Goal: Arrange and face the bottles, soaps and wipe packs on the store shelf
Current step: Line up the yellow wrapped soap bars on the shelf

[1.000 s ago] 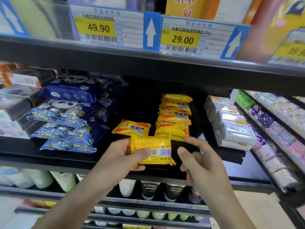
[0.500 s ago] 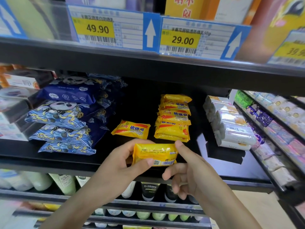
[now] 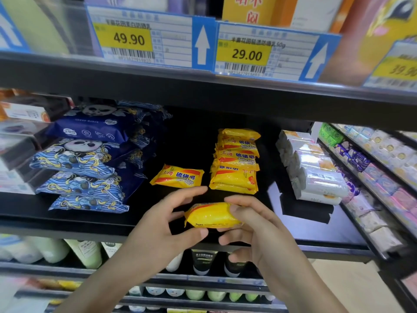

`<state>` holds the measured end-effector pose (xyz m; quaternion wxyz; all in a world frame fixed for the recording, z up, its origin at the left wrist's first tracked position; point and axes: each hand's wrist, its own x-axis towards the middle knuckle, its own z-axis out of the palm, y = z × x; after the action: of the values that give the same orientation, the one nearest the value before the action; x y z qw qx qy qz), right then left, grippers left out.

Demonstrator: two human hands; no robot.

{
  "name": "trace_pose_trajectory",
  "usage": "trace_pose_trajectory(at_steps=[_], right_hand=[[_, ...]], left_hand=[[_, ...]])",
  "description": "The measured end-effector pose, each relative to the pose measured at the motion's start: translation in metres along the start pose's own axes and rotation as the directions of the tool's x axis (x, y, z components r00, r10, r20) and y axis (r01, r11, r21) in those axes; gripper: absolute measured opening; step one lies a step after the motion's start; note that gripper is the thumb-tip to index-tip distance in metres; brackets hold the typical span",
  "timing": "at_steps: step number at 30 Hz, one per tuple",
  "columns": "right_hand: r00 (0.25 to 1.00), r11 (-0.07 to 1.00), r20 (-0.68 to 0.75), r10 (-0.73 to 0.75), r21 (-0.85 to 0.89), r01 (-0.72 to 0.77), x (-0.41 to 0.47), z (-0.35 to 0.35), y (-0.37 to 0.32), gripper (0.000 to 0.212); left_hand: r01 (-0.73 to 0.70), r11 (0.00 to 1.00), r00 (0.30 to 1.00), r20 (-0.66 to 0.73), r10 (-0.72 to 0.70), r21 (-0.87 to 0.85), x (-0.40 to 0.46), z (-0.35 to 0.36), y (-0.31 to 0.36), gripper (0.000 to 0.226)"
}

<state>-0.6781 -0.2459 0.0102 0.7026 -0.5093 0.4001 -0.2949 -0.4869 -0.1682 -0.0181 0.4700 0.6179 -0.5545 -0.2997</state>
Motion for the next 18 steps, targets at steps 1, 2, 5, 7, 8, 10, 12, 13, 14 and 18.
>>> trace_pose_trajectory(at_steps=[1, 2, 5, 7, 8, 10, 12, 13, 14, 18], right_hand=[[1.000, 1.000, -0.020, -0.012, -0.006, 0.012, 0.000, 0.000, 0.001, 0.015], [0.999, 1.000, -0.037, -0.025, -0.013, 0.025, 0.000, -0.001, 0.003, 0.017], [0.996, 0.998, -0.052, -0.068, 0.000, 0.068, -0.001, -0.001, 0.005, 0.021], [0.993, 0.994, -0.045, -0.105, 0.014, 0.106, -0.001, -0.003, 0.006, 0.023], [0.991, 0.992, -0.040, -0.125, 0.016, 0.126, -0.002, -0.003, 0.006, 0.024], [0.985, 0.986, -0.028, -0.168, 0.015, 0.168, -0.002, -0.005, 0.006, 0.026], [0.978, 0.978, -0.008, -0.211, -0.002, 0.211, -0.003, -0.006, 0.006, 0.030], [0.973, 0.973, 0.001, -0.230, -0.017, 0.230, -0.004, -0.007, 0.006, 0.031], [0.969, 0.968, 0.010, -0.247, -0.038, 0.247, -0.004, -0.008, 0.007, 0.033], [0.953, 0.947, 0.089, -0.291, -0.118, 0.300, -0.006, -0.008, 0.010, 0.039]], left_hand=[[0.020, 1.000, 1.000, 0.017, -0.020, -0.004, -0.001, -0.002, -0.003, 0.075], [0.046, 0.999, 0.998, 0.049, -0.045, -0.021, -0.001, -0.004, -0.005, 0.080], [0.186, 0.944, 0.980, 0.124, -0.158, -0.272, 0.004, -0.010, -0.009, 0.090], [0.241, 0.864, 0.970, 0.140, -0.199, -0.443, 0.009, -0.012, -0.011, 0.088], [0.253, 0.849, 0.967, 0.152, -0.205, -0.464, 0.010, -0.012, -0.011, 0.085], [0.296, 0.829, 0.953, 0.202, -0.225, -0.474, 0.010, -0.011, -0.009, 0.084], [0.354, 0.765, 0.935, 0.221, -0.278, -0.538, 0.011, -0.010, -0.006, 0.083], [0.373, 0.726, 0.927, 0.208, -0.311, -0.577, 0.012, -0.010, -0.002, 0.083], [0.381, 0.703, 0.921, 0.183, -0.343, -0.601, 0.012, -0.010, 0.003, 0.080], [0.415, 0.761, 0.905, 0.139, -0.402, -0.499, 0.012, -0.008, 0.016, 0.065]])
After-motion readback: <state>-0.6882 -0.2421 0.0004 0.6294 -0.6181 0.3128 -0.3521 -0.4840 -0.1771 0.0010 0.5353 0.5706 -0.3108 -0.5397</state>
